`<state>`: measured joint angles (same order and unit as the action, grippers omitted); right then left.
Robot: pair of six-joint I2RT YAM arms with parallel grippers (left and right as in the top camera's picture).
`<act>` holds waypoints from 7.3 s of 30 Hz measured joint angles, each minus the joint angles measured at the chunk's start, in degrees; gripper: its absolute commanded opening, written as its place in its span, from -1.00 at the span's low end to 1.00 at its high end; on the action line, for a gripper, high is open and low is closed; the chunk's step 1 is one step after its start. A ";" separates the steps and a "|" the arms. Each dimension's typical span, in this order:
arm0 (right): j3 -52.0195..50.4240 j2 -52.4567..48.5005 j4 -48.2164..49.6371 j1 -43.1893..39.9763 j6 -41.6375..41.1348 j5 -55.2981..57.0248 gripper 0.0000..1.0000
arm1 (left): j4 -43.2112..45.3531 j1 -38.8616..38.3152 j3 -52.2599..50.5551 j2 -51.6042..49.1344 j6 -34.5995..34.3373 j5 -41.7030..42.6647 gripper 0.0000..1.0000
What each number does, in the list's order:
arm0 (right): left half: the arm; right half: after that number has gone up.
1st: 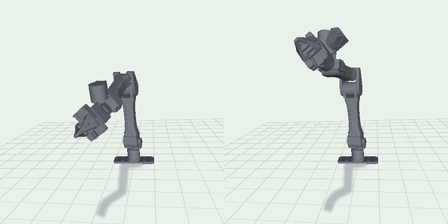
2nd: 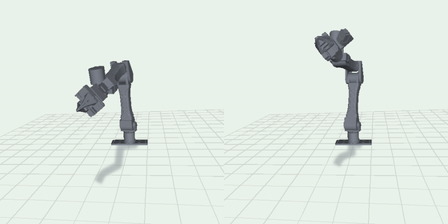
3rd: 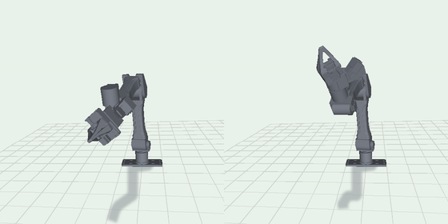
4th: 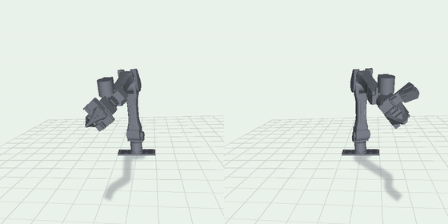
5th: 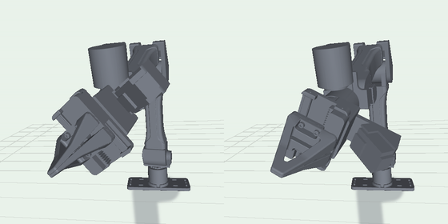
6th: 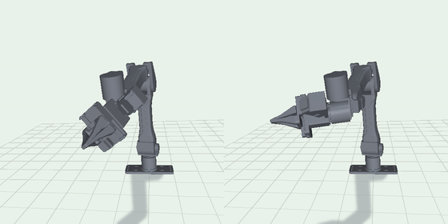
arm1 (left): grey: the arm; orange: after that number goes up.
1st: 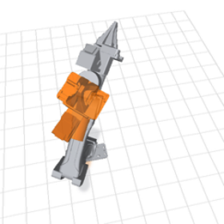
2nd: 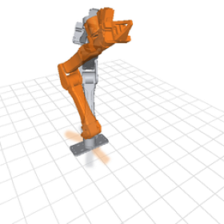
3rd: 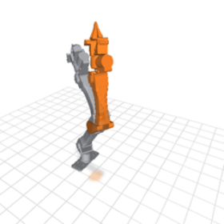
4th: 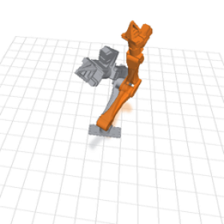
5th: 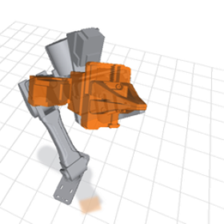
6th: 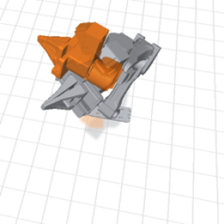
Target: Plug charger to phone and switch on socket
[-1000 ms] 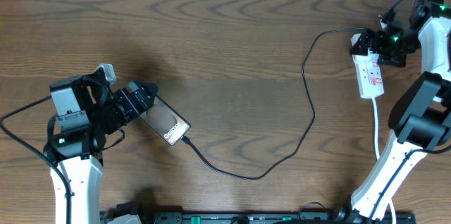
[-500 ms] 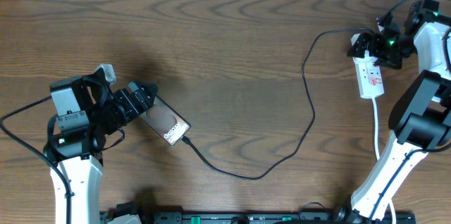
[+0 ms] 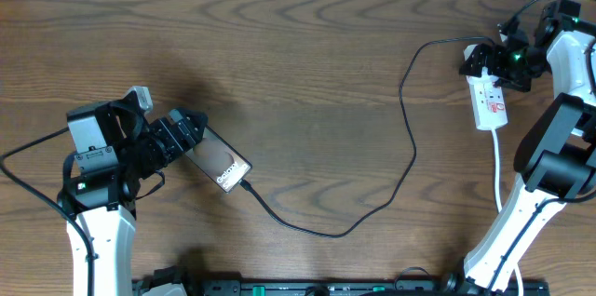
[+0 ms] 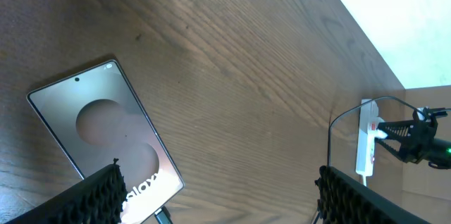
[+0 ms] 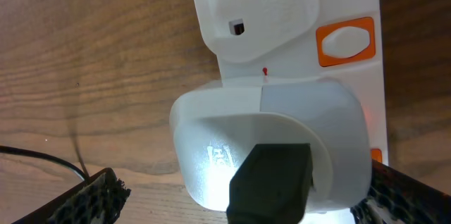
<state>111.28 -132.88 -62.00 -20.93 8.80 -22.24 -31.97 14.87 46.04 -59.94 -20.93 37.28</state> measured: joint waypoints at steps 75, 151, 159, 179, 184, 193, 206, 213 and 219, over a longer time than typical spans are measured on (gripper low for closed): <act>16.20 24.17 -17.22 0.07 -18.86 20.79 0.98 | 38.75 -16.26 -34.86 48.15 8.24 -35.93 0.69; -12.63 69.55 20.37 11.26 -22.47 19.30 0.99 | 30.80 -10.40 -45.16 59.36 19.50 -31.45 0.69; -60.92 85.15 57.53 14.14 -23.32 14.69 0.98 | 30.62 -10.40 -45.05 59.36 19.50 -31.41 0.69; -110.88 124.10 64.04 14.84 -23.43 16.48 0.98 | 30.49 -10.40 -44.98 59.32 19.50 -31.45 0.69; -110.92 127.14 58.31 15.21 -23.15 17.00 0.98 | 30.49 -10.40 -44.96 59.32 19.50 -31.43 0.69; -110.92 132.13 58.31 18.05 -21.51 17.14 0.99 | 30.49 -10.40 -44.96 59.32 19.50 -31.41 0.69; -110.92 132.15 58.31 18.27 -21.31 17.16 0.98 | 30.49 -10.40 -44.96 59.32 19.50 -31.41 0.69; -110.92 132.15 58.31 18.27 -21.31 17.16 0.98 | 30.49 -10.40 -44.96 59.32 19.50 -31.43 0.69; -110.92 132.15 58.31 18.27 -21.29 17.16 0.98 | 30.49 -10.40 -44.96 59.32 19.50 -31.41 0.69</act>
<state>0.36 -0.73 -3.68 -2.66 -12.49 -5.08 -1.48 4.47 1.08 -0.62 -1.43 5.87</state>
